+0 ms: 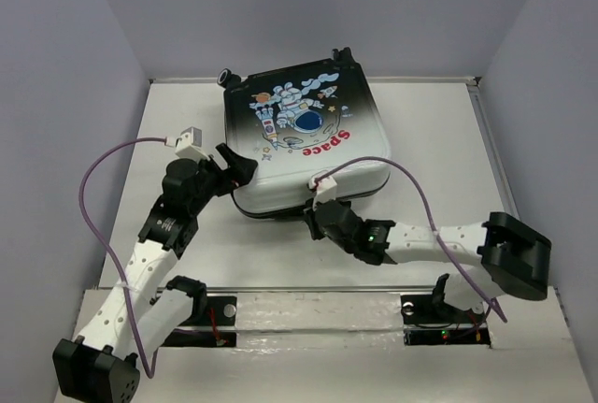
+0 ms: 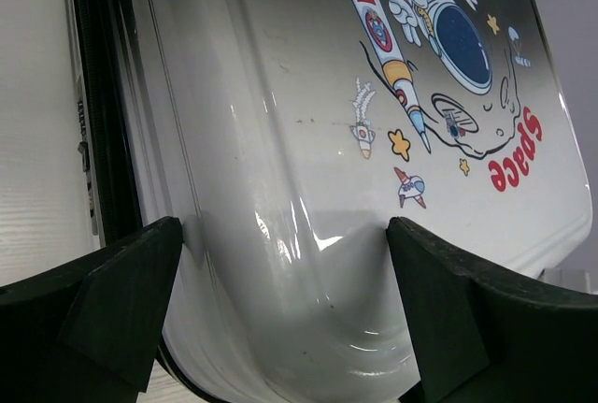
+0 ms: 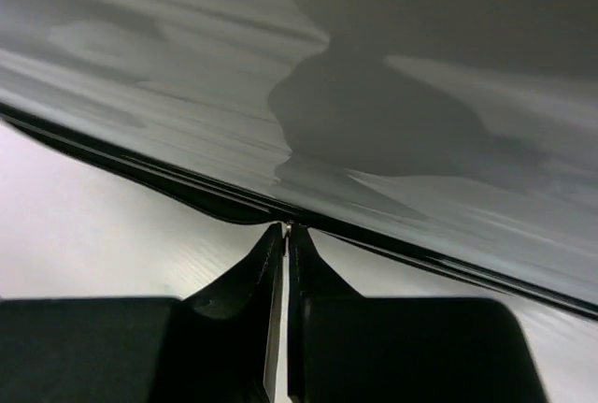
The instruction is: Pack the luggage
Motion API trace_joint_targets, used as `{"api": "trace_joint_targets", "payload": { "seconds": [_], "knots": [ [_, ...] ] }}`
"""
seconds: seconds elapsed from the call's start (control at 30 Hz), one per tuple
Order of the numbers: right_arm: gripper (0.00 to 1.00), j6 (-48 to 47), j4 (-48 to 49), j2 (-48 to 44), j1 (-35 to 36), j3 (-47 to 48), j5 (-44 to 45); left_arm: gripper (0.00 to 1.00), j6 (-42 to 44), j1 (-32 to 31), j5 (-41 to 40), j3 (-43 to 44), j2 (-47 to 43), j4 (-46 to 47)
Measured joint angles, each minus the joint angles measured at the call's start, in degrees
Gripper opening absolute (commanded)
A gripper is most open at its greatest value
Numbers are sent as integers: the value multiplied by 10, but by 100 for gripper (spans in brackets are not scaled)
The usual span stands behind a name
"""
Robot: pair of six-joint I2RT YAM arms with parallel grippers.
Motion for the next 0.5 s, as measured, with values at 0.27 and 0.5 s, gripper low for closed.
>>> {"api": "trace_joint_targets", "payload": {
  "seconds": [0.27, 0.5],
  "knots": [
    [7, 0, 66, 180, 84, 134, 61, 99, -2, -27, -45, 16, 30, 6],
    [7, -1, 193, 240, 105, 141, 48, 99, -2, -30, -51, 55, 72, -14]
  ]
}}
